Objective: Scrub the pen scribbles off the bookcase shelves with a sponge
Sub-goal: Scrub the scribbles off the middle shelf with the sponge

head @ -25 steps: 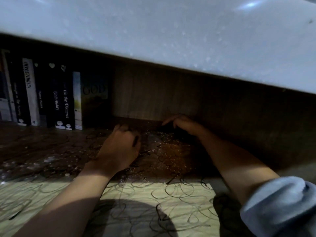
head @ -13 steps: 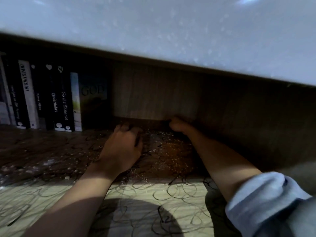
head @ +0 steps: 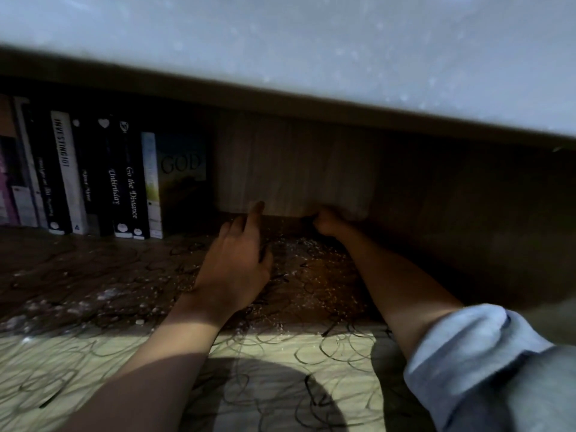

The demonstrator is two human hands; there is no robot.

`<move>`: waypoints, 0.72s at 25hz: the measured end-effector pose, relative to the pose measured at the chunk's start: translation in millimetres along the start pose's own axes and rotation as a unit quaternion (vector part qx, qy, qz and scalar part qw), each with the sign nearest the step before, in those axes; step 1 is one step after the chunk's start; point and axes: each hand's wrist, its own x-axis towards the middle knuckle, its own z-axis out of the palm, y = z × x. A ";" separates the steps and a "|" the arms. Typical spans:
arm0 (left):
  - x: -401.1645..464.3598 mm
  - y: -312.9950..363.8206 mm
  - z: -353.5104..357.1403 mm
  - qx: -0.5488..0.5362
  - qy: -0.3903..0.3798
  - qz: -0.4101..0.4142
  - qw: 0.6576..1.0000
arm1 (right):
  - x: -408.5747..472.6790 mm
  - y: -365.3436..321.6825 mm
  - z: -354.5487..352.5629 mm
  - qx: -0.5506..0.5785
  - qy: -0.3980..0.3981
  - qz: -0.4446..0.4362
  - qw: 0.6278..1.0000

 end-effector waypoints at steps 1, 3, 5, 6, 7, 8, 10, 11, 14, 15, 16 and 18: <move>0.0 -0.1 -0.6 -0.001 -0.002 -0.003 1.000 | -3.9 -8.2 1.1 0.043 -0.008 -0.039 0.998; -1.1 -0.9 -0.9 0.003 -0.012 -0.010 1.000 | -19.9 -18.7 -6.6 0.117 -0.058 -0.086 0.988; -2.5 0.1 -1.4 0.000 -0.015 -0.012 1.000 | -34.6 -17.9 -23.3 0.164 -0.103 -0.086 0.977; -2.6 0.8 -1.4 -0.001 -0.015 -0.010 1.000 | -37.4 -13.2 -32.5 0.196 -0.093 -0.070 0.974; -2.6 1.3 -1.6 -0.002 -0.016 -0.008 1.000 | -37.8 -7.4 -41.3 0.238 -0.059 -0.044 0.969; -2.6 1.2 -1.0 -0.003 -0.018 -0.005 1.000 | -36.6 -0.4 -48.1 0.263 -0.004 -0.010 0.965; -2.0 0.5 -0.4 0.002 -0.020 0.003 1.000 | -29.1 14.6 -55.4 0.188 0.093 0.051 0.976; -1.8 0.7 0.0 0.003 -0.023 0.005 1.000 | -27.0 18.4 -53.3 0.112 0.089 0.068 0.987; -2.2 1.4 0.1 -0.007 -0.025 0.007 1.000 | -21.3 2.3 -24.0 -0.033 0.025 0.013 0.999; -2.5 1.8 0.0 -0.011 -0.023 0.007 1.000 | -16.8 -9.9 -12.8 -0.038 0.014 -0.021 0.999; -2.6 1.6 0.0 -0.012 -0.021 0.006 1.000 | -14.5 -23.1 -5.7 -0.015 0.004 -0.047 0.999; -2.3 -0.4 0.3 -0.006 -0.020 -0.001 1.000 | -9.7 -42.3 3.9 0.069 -0.019 -0.083 0.994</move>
